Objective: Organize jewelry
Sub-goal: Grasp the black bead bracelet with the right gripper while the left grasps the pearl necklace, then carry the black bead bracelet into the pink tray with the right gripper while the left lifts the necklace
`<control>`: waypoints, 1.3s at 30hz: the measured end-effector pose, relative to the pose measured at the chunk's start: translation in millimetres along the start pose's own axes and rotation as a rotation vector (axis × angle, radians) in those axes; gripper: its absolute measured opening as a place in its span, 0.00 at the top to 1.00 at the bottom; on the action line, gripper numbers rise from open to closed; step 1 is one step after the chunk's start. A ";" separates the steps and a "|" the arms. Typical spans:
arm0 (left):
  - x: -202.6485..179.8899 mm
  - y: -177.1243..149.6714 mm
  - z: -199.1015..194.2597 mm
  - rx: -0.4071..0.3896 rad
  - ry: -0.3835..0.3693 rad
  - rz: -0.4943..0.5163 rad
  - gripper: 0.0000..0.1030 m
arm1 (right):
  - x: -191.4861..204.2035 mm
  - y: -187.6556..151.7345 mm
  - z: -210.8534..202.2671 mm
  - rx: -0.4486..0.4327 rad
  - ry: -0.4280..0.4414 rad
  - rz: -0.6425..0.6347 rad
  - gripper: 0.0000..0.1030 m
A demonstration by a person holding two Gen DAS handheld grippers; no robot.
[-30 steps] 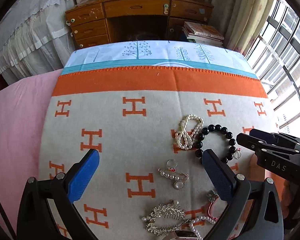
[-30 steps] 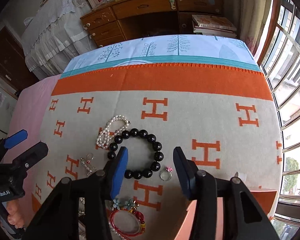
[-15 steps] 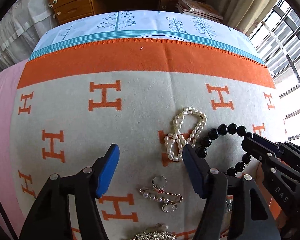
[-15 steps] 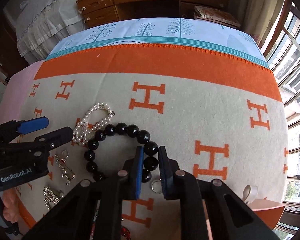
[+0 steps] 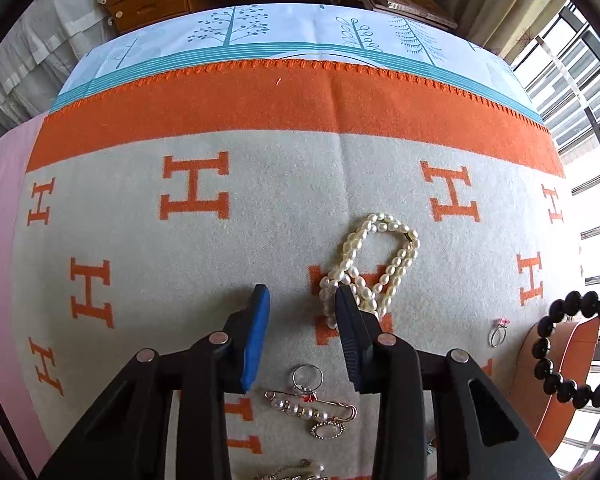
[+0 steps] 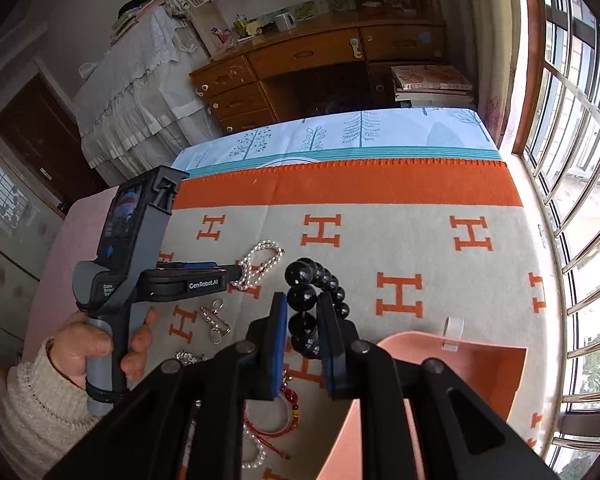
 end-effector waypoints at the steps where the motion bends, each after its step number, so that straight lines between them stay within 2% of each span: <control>1: -2.8 0.2 0.6 -0.003 0.020 0.012 0.71 | 0.6 -0.6 -7.7 -0.014 0.009 0.001 0.86; 3: -8.6 0.3 0.2 -0.016 0.038 0.032 0.91 | 2.3 -4.0 -24.8 -0.046 0.024 0.002 0.86; 4: -11.3 0.0 0.6 -0.011 0.029 0.034 0.97 | 2.2 -5.5 -33.4 -0.063 0.030 0.003 0.86; 9: -17.8 -3.2 -7.9 -0.048 0.036 0.020 0.97 | -1.7 -18.3 -75.7 -0.147 0.043 0.011 0.86; 15: -21.2 -7.2 -53.7 -0.155 0.037 0.017 0.97 | -24.5 -43.3 -92.8 -0.174 -0.014 0.027 0.86; 22: -35.6 -19.4 -125.4 -0.265 -0.010 0.038 0.97 | -71.1 -88.8 -63.9 -0.082 -0.057 0.146 0.85; 27: -48.3 -32.1 -183.1 -0.360 -0.075 0.055 0.97 | -90.2 -123.8 -47.1 -0.018 -0.020 0.242 0.84; 31: -68.6 -42.6 -226.9 -0.435 -0.127 0.091 0.97 | -92.2 -139.1 -55.9 -0.071 -0.057 0.242 0.84; 36: -100.4 -64.1 -274.2 -0.504 -0.196 0.143 0.97 | -98.3 -146.3 -73.0 -0.161 -0.114 0.242 0.84; 39: -118.0 -74.5 -296.1 -0.535 -0.239 0.174 0.97 | -107.0 -148.2 -80.2 -0.187 -0.123 0.270 0.84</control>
Point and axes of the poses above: each gripper's, at about its wrist camera, not at the fingertips, and z roughly the way its jaws point, x to its left, y to its top, the point moved 5 cm from there along z, roughly the way its jaws point, and after that the axes turned 5 degrees about y, right-handed, at the moved point
